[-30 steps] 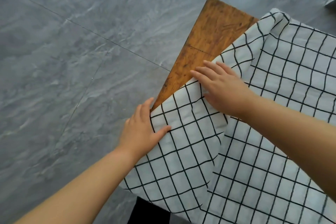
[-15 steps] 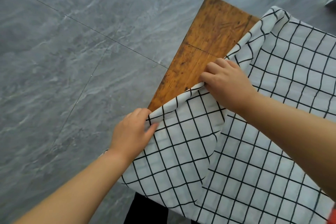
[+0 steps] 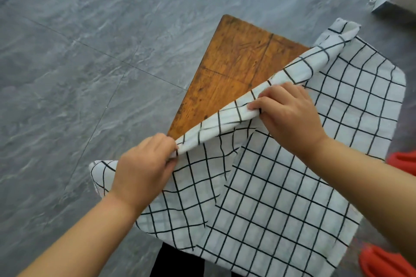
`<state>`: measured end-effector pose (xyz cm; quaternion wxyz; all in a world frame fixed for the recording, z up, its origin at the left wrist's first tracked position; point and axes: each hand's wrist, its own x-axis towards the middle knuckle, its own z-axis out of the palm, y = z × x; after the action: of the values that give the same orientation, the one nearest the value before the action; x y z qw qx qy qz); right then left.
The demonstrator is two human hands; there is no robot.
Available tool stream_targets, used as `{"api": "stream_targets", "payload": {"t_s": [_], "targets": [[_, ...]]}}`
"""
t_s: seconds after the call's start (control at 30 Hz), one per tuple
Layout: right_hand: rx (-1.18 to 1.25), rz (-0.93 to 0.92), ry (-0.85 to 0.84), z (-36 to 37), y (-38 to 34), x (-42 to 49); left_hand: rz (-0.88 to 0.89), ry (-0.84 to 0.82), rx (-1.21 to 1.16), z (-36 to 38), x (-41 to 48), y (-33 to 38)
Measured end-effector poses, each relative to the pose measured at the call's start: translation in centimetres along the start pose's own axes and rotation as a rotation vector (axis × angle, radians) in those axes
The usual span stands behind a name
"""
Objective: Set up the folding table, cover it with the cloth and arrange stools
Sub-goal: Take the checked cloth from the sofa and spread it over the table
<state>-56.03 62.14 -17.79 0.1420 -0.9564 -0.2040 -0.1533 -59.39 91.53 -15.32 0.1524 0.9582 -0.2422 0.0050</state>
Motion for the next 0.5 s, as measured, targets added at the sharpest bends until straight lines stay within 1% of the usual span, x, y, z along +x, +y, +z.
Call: {"api": "stream_targets", "payload": {"t_s": [0.07, 0.13, 0.33, 0.5], "targets": [[0.006, -0.011, -0.048, -0.3, 0.3, -2.2, 0.029, -0.04, -0.054, 0.8, -1.3, 1.6], [0.013, -0.011, -0.106, -0.6, 0.6, -4.5, 0.021, -0.09, -0.113, 1.9, -2.7, 3.4], [0.047, 0.003, -0.312, -1.3, 1.6, -9.7, -0.087, -0.324, -0.199, 4.8, -6.0, 8.3], [0.061, 0.034, -0.447, -0.6, 1.8, -12.2, -0.134, -0.449, -0.177, 7.4, -7.5, 9.4]]}}
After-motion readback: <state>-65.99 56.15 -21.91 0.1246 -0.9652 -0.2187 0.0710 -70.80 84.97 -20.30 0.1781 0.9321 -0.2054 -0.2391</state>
